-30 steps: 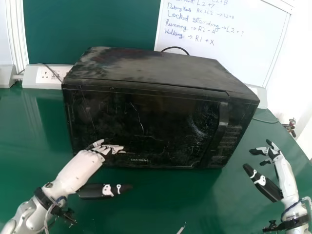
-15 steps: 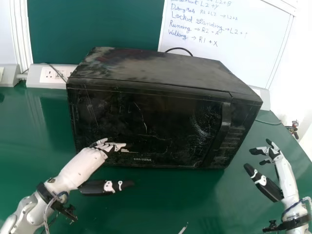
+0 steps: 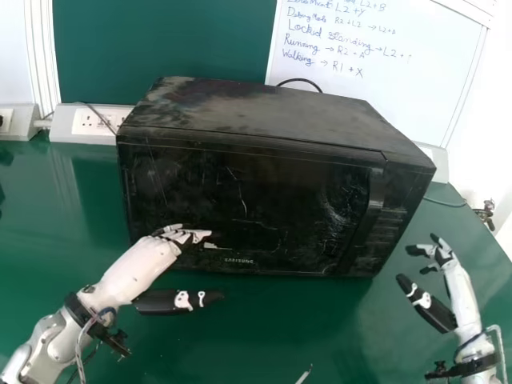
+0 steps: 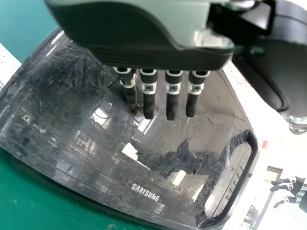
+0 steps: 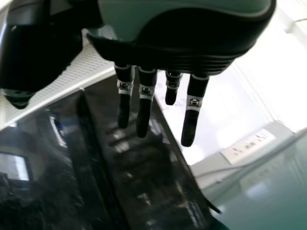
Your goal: Put biscuit inside oven
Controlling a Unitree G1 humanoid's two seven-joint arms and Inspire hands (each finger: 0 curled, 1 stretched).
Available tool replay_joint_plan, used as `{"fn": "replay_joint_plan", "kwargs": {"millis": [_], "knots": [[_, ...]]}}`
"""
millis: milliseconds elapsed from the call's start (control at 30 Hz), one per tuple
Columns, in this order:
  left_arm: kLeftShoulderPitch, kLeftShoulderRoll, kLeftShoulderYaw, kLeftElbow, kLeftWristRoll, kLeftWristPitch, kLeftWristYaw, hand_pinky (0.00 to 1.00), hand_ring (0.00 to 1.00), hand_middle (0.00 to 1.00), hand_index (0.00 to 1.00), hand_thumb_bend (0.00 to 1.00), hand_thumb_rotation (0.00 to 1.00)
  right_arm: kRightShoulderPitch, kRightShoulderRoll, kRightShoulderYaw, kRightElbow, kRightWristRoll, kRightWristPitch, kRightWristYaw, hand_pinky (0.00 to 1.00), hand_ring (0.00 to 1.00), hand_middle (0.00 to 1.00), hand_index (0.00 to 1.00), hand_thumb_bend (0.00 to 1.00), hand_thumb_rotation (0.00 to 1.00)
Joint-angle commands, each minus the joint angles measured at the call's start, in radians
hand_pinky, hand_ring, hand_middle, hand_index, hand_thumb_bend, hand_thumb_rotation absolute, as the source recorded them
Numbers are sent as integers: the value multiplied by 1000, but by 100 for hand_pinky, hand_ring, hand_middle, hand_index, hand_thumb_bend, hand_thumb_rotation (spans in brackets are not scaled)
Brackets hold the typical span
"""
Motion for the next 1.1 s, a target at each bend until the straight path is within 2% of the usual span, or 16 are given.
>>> {"fn": "replay_joint_plan", "kwargs": {"millis": [0,233,500,667,900,967,1067], "knots": [[-1,1,-11,35,-3,26,-4,90,89,92,92,79,100,30,-5,-16,-41,18,21,13,54,66,72,73,100,2],[50,6,-1,-34,-33,31,-21,93,90,93,93,79,100,59,-1,-38,-136,11,104,32,53,63,67,70,100,0],[124,-4,22,-91,-75,-1,4,93,90,92,93,80,100,68,-4,-46,-167,16,119,38,54,64,68,68,100,0],[220,-24,57,-175,-167,-4,-4,94,91,93,94,82,100,70,0,-49,-188,15,141,45,56,64,68,68,100,0],[316,-66,81,-195,-405,-93,-42,95,95,95,95,76,100,68,9,-44,-201,17,163,48,57,65,68,68,100,0],[342,-76,83,-211,-462,-87,-61,95,96,97,96,75,99,67,10,-44,-202,16,159,44,56,64,68,68,100,0],[389,-94,90,-247,-526,-61,-81,99,99,98,96,79,99,63,8,-43,-197,18,158,45,56,64,68,68,100,0]]}}
